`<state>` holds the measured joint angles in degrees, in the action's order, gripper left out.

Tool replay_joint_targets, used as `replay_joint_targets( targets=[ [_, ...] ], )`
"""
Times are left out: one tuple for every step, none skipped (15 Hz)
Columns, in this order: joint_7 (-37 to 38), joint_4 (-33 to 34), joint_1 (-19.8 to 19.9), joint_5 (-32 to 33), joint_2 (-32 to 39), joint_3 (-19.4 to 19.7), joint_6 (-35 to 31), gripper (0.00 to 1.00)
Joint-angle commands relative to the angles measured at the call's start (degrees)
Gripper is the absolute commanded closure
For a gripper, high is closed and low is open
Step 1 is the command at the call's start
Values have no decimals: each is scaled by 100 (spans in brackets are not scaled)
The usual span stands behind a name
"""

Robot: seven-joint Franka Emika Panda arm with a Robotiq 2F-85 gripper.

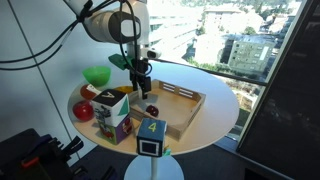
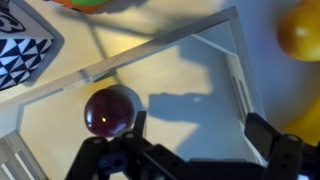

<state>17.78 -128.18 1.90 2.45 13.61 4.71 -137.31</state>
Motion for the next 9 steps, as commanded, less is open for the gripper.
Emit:
replay_joint_targets(
  targets=[
    [-137, 23, -58, -109, -222, -52, 186, 0],
    [-117, 34, -84, -85, -263, -54, 212, 0],
    [-116, 50, -102, -80, -304, -63, 253, 0],
    [-131, 60, -116, -85, -348, -77, 277, 0],
    [-128, 78, -132, -88, -397, -93, 337, 0],
    [-130, 98, -147, -94, -448, -116, 413, 0],
    [-137, 113, -161, -87, -496, -137, 489, 0],
    [-161, 127, -177, -84, -560, -162, 597, 0],
    [-202, 143, -192, -98, -623, -194, 730, 0]
  ],
)
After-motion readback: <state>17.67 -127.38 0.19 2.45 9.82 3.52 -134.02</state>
